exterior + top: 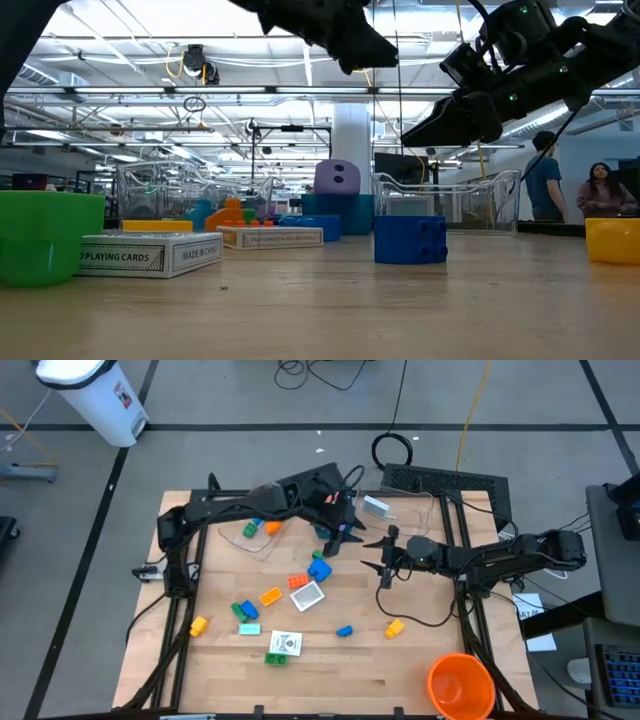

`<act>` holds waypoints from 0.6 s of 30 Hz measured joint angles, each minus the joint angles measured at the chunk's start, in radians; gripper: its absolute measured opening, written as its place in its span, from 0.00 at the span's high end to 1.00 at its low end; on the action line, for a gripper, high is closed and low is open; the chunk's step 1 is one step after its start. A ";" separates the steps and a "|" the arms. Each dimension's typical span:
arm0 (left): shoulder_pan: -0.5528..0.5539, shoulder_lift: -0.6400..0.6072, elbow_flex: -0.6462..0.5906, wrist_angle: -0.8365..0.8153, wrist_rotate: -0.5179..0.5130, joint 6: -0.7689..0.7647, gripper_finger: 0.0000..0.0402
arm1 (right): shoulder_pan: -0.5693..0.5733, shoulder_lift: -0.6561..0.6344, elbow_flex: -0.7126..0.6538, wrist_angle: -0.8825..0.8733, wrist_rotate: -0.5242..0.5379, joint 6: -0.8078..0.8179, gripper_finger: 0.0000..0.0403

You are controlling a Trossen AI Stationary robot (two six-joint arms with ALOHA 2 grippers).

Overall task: Pick & Place Toys
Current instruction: Put the yellow game piece into the left transparent bin

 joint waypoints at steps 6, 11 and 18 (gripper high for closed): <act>0.001 -0.092 -0.186 0.183 -0.054 -0.055 0.65 | 0.000 0.000 0.000 0.004 0.000 0.000 0.48; -0.020 -0.224 -0.332 0.256 -0.074 -0.089 0.68 | 0.000 0.001 0.000 0.000 0.000 0.000 0.48; -0.079 -0.405 -0.643 0.503 -0.125 -0.159 0.70 | 0.000 0.000 0.001 0.005 0.000 0.000 0.48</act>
